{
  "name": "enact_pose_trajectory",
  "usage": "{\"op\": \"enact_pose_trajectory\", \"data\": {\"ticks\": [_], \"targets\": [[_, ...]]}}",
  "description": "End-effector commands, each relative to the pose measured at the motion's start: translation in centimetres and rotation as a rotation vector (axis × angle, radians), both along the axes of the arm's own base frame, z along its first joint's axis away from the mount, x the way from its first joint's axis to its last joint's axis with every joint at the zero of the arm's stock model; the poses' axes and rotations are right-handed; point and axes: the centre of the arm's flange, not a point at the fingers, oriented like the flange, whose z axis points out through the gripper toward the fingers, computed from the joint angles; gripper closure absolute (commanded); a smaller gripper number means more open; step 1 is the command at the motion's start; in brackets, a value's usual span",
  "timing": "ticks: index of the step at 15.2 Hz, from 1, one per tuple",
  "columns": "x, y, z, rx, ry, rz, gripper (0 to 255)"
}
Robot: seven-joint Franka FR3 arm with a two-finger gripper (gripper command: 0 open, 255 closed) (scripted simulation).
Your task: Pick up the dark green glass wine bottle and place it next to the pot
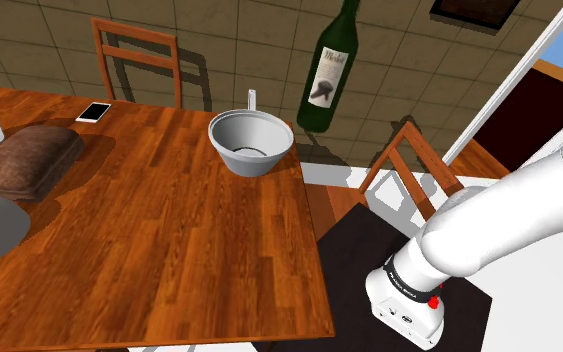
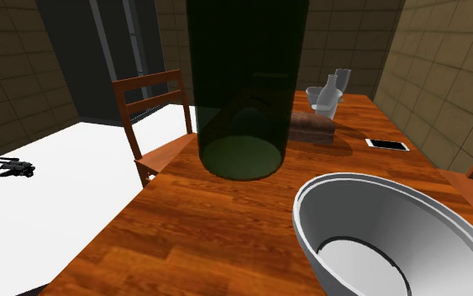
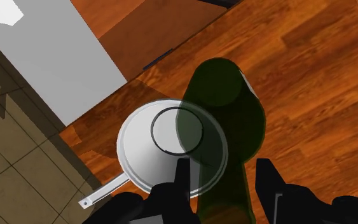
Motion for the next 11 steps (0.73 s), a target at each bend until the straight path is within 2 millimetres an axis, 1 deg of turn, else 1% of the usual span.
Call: {"op": "enact_pose_trajectory", "data": {"ticks": [1,11], "targets": [[0.0,0.0,-1.1,0.000,-0.001,0.000,255],[0.0,0.0,-6.4,0.000,-0.001,0.000,255]]}}
